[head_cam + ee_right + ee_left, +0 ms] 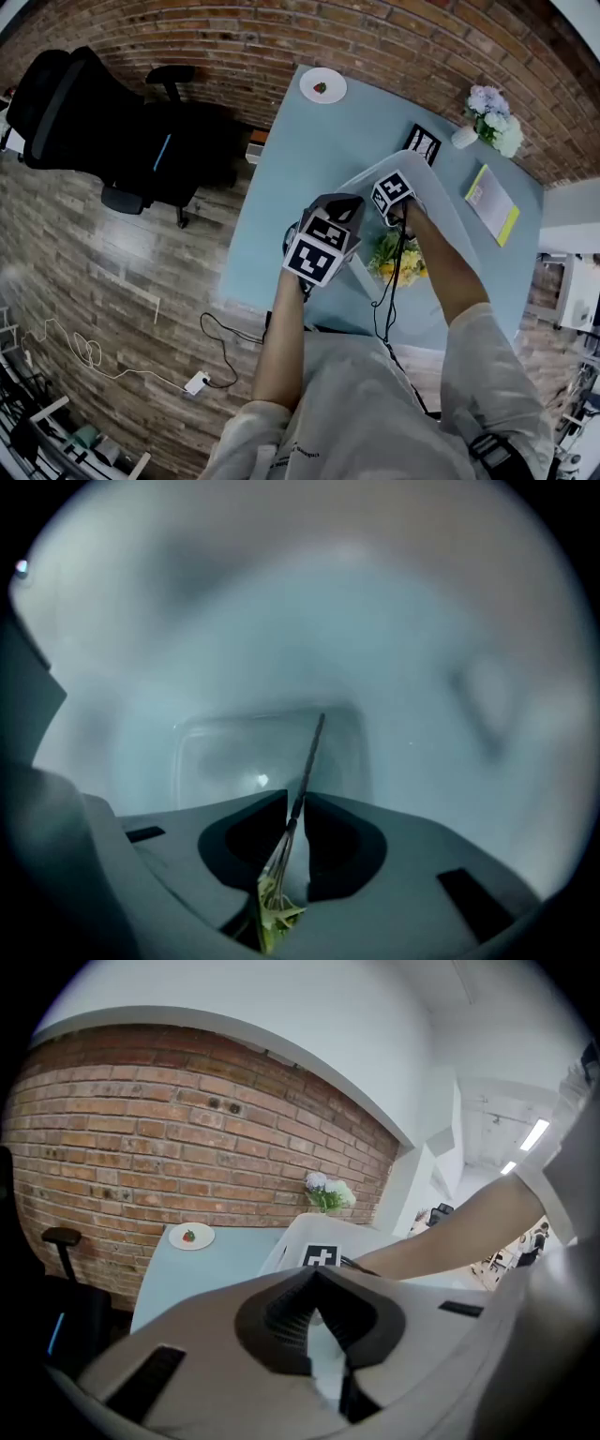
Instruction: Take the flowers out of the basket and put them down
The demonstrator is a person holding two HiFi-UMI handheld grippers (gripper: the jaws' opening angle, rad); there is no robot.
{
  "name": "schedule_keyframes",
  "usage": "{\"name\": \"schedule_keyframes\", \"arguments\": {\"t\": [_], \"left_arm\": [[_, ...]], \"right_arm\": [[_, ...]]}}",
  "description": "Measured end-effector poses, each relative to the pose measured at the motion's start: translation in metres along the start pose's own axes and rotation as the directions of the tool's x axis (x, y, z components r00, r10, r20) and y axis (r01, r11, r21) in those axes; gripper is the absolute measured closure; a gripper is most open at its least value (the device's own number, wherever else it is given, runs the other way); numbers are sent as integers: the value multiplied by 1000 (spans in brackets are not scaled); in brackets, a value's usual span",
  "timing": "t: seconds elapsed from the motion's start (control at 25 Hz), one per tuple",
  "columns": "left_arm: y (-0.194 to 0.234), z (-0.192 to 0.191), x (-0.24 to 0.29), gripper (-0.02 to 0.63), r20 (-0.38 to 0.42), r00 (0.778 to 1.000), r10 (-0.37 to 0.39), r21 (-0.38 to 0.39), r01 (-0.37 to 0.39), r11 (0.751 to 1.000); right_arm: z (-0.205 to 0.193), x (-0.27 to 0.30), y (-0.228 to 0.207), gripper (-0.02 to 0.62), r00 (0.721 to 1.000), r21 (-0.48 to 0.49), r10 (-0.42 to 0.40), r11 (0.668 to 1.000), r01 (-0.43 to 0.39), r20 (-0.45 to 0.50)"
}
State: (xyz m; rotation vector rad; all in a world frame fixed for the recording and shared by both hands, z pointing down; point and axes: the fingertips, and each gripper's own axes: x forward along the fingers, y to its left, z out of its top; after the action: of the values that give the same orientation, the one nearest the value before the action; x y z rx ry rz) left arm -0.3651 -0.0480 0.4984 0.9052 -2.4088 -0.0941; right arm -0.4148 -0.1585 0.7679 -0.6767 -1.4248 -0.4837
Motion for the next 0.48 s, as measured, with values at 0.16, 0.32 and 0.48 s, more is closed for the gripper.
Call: {"name": "schedule_keyframes", "arguments": {"t": [0.16, 0.32, 0.48], "left_arm": [[3, -3, -2, 586, -20, 1000, 12, 17, -12, 1000], [2, -2, -1, 586, -20, 1000, -7, 10, 7, 1000], [4, -2, -2, 586, 9, 1000, -21, -27, 21, 999]], "right_arm": [[5, -1, 3, 526, 1000, 37, 14, 999, -15, 16], [4, -6, 2, 548, 998, 99, 28, 995, -32, 48], [5, -19, 2, 549, 996, 133, 39, 990, -50, 86]]}}
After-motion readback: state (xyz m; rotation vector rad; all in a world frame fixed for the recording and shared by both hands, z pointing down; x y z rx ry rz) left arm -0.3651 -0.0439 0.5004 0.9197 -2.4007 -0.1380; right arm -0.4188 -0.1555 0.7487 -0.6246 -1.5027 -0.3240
